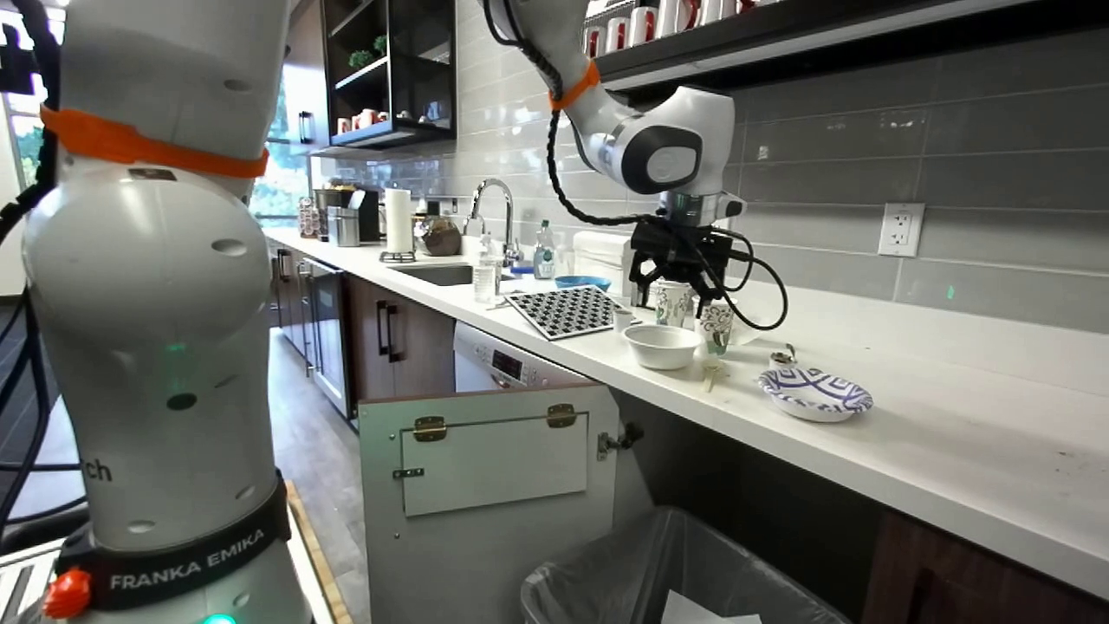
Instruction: Pour the contents in the white bowl into the coffee cup on the right.
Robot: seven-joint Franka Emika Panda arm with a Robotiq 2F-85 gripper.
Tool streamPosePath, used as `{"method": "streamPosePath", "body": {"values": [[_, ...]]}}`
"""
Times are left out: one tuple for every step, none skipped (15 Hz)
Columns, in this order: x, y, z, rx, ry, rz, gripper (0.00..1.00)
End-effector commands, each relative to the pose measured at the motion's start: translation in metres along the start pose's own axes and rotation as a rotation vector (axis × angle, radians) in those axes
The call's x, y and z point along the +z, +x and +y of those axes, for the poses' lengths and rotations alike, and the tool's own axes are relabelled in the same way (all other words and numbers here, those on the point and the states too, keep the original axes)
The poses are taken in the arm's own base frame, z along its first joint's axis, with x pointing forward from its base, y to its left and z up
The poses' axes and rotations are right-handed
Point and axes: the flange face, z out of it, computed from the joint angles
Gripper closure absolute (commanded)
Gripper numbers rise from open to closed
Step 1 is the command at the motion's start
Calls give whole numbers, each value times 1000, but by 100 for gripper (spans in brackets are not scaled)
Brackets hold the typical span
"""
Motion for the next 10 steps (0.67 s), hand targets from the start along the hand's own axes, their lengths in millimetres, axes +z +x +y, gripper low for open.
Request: {"method": "streamPosePath", "body": {"values": [[1, 2, 3, -1, 1, -3, 0], [2, 2, 5, -1, 2, -4, 0], [2, 3, 5, -2, 2, -3, 0], [2, 4, 4, -4, 3, -2, 0], [7, 6, 6, -4, 3, 6, 0], [14, 10, 8, -16, 4, 22, 0], [18, 13, 9, -16, -3, 33, 0], [21, 16, 12, -19, -15, 45, 0], [24, 18, 13, -21, -17, 56, 0], [26, 20, 16, -21, -29, 61, 0]]}}
